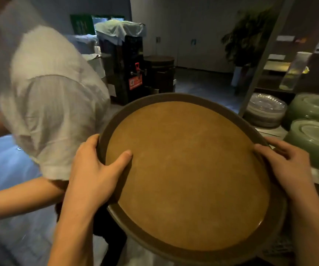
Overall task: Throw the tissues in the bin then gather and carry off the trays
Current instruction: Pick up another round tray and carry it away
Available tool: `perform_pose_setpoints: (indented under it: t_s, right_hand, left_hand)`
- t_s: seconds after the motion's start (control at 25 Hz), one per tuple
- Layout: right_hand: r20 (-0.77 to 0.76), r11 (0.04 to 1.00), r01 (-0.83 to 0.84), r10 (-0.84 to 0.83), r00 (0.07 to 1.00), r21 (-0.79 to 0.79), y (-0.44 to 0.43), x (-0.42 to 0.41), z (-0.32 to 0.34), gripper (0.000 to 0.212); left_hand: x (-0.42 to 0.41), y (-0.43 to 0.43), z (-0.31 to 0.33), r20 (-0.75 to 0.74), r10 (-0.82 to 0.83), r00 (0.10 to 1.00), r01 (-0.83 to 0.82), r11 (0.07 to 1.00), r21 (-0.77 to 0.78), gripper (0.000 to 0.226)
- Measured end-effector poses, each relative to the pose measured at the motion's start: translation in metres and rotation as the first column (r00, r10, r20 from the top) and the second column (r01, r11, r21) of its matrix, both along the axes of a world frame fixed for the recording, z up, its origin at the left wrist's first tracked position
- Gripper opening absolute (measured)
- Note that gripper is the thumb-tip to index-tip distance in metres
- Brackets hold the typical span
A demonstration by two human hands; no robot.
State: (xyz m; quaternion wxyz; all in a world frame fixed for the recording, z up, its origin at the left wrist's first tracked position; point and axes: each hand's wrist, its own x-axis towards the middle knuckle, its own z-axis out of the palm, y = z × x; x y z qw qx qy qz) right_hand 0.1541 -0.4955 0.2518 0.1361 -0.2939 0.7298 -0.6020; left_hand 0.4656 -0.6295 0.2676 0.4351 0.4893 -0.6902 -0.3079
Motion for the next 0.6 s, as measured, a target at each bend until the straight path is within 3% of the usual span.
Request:
perform_pose_setpoints:
  t_s: [0.4,0.6]
  right_hand:
    - [-0.017,0.987,-0.163,0.163,0.986,-0.006,-0.057,-0.084,0.008,0.03]
    - [-0.026,0.97,-0.242,0.241,0.97,-0.006,-0.094,-0.127,0.011,0.024]
  left_hand:
    - [-0.074,-0.009,-0.001,-0.049,0.141,0.989,-0.136,0.987,0.089,0.04]
    - [-0.116,-0.027,-0.008,-0.044,0.215,0.976,-0.209,0.97,0.123,0.067]
